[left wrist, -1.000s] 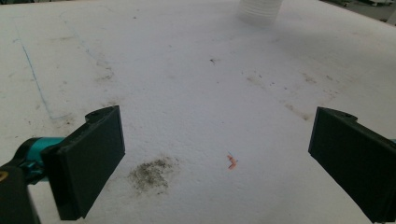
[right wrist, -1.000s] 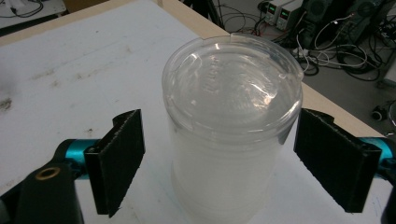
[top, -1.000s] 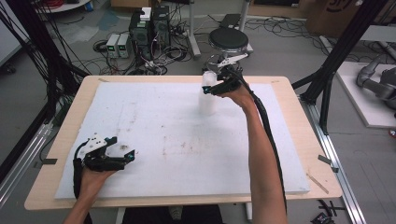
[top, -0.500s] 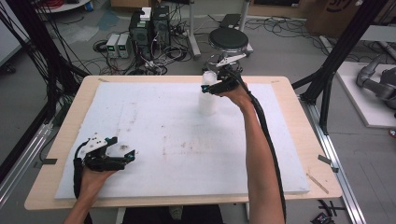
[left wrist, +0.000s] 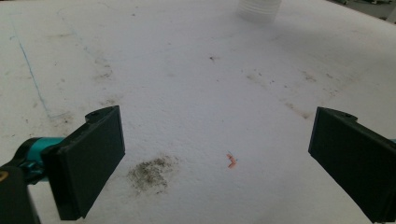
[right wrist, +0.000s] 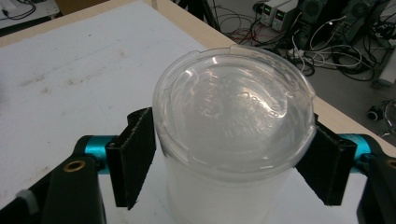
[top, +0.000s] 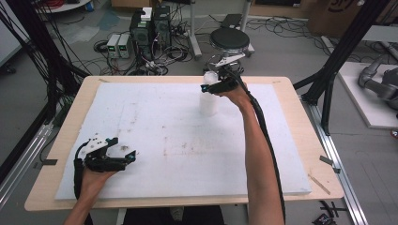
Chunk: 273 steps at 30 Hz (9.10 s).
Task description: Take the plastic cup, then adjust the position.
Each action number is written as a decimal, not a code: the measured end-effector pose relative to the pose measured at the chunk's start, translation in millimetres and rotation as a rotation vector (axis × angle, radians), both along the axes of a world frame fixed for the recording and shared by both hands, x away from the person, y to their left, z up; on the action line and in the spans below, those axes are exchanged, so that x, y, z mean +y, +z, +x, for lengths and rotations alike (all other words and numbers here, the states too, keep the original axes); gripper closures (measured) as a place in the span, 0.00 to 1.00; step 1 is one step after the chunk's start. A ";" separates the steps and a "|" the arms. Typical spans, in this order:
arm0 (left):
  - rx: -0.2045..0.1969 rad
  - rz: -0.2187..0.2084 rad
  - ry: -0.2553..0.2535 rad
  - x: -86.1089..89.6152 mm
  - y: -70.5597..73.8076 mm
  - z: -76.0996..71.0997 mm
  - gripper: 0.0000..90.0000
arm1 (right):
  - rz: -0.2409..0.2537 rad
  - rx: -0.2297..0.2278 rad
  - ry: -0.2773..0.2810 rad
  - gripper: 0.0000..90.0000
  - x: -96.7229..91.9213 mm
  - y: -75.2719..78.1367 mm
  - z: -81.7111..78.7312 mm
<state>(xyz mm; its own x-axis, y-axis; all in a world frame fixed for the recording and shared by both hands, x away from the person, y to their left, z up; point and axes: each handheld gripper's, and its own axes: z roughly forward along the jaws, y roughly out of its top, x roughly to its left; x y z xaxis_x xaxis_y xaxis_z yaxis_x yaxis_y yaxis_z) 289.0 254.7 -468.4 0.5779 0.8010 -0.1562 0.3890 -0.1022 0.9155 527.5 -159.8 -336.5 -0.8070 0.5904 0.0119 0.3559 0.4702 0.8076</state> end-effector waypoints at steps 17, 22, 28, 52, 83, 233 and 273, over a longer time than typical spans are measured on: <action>0.003 0.008 -0.002 -0.2 0.1 0.2 0.04 | -0.006 -0.005 -0.011 0.39 -1.2 1.6 -0.4; 0.002 0.009 -0.005 -0.2 0.2 0.2 0.04 | -0.010 -0.007 -0.017 0.40 -1.3 2.3 -1.0; 0.002 0.008 -0.002 -0.6 0.1 0.1 0.04 | -0.012 -0.013 -0.020 0.40 -1.7 4.7 -2.3; 0.000 0.009 -0.003 -1.5 0.0 0.0 0.04 | 0.048 -0.135 -0.043 0.42 -3.0 104.7 -16.2; 0.023 -0.011 -0.024 1.2 -0.1 2.1 0.04 | 0.215 -0.149 0.191 0.44 -27.8 100.2 -128.3; -0.223 -0.235 -0.743 -141.1 76.3 27.4 0.32 | 0.533 -0.035 0.507 0.44 19.0 -19.5 -197.7; 0.056 0.463 -0.865 -131.3 124.3 34.0 0.36 | -0.026 -0.021 0.505 0.15 15.9 -1.5 -211.1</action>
<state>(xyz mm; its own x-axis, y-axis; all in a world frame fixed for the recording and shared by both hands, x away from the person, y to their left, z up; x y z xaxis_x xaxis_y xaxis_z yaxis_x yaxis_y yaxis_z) 323.0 123.4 -344.1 0.9954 0.0937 0.0217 0.0522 -0.7162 0.6959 316.4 -144.0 -338.0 -0.9918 0.1266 -0.0165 0.0633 0.5995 0.7979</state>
